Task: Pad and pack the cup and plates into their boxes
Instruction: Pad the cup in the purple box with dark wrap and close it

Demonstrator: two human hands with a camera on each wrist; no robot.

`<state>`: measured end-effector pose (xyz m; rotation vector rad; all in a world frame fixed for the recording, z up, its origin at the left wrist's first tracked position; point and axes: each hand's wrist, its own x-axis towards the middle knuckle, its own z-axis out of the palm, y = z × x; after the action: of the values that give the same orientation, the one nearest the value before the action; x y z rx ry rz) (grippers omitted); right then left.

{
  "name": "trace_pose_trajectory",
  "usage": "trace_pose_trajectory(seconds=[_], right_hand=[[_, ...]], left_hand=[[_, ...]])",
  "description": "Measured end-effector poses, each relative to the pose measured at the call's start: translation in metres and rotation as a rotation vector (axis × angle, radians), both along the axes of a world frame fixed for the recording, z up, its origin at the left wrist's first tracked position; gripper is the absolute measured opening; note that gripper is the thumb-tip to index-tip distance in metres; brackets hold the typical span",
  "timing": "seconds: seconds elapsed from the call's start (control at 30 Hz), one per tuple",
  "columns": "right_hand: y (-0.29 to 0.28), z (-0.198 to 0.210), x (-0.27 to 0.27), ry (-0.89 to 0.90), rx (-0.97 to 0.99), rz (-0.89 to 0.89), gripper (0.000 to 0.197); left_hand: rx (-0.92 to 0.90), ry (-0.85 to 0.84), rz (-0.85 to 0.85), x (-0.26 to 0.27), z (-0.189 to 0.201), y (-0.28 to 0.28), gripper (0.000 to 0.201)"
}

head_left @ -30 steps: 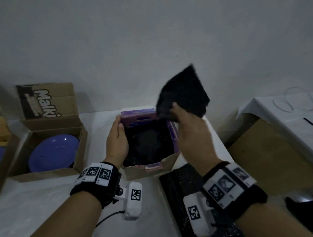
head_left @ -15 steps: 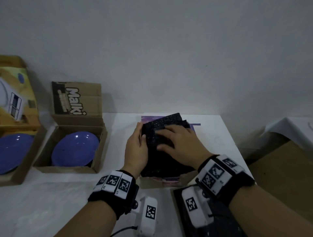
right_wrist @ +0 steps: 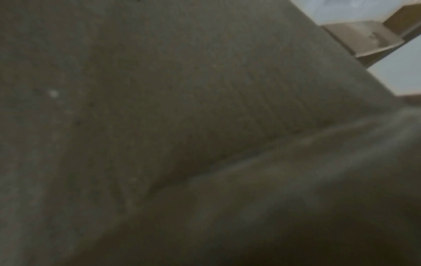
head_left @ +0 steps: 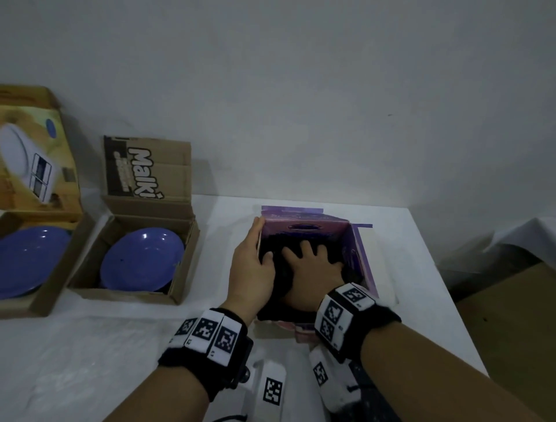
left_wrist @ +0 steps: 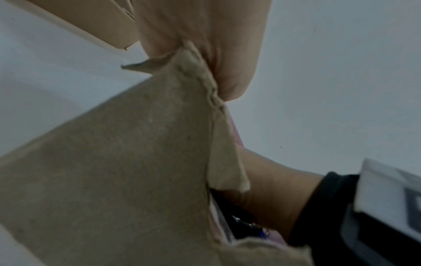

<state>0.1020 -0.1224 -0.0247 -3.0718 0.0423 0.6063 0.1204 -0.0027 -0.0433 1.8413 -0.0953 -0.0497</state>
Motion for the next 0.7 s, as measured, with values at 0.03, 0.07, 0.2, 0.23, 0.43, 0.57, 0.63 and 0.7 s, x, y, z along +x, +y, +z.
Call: trace_pose_trajectory(seconds=[0.03, 0.07, 0.2, 0.23, 0.43, 0.57, 0.63, 0.7], right_hand=[[0.002, 0.001, 0.0, -0.005, -0.011, -0.001, 0.078], [0.004, 0.0, 0.0, -0.002, -0.022, 0.003, 0.078], [-0.003, 0.012, 0.008, 0.161, 0.04, 0.026, 0.093], [-0.009, 0.021, 0.012, 0.251, 0.096, 0.029, 0.101], [-0.035, 0.023, 0.008, 0.287, 0.012, 0.187, 0.109], [-0.032, 0.014, -0.003, 0.227, 0.001, 0.182, 0.109], [-0.035, 0.036, 0.0, 0.334, -0.036, 0.181, 0.112], [-0.036, 0.056, 0.004, 0.438, -0.067, 0.174, 0.115]], left_hand=[[0.01, 0.0, 0.0, 0.0, 0.0, 0.0, 0.066], [0.028, 0.0, 0.001, 0.0, 0.0, 0.001, 0.067], [0.057, 0.0, 0.015, 0.0, 0.001, 0.0, 0.071], [0.053, 0.005, 0.018, 0.0, 0.002, 0.0, 0.072], [0.061, -0.001, 0.024, -0.002, 0.002, -0.002, 0.073], [0.088, -0.013, 0.025, -0.002, 0.002, -0.002, 0.074], [0.089, -0.014, 0.018, -0.002, 0.002, -0.001, 0.075], [0.085, -0.014, 0.016, -0.002, 0.002, -0.002, 0.076]])
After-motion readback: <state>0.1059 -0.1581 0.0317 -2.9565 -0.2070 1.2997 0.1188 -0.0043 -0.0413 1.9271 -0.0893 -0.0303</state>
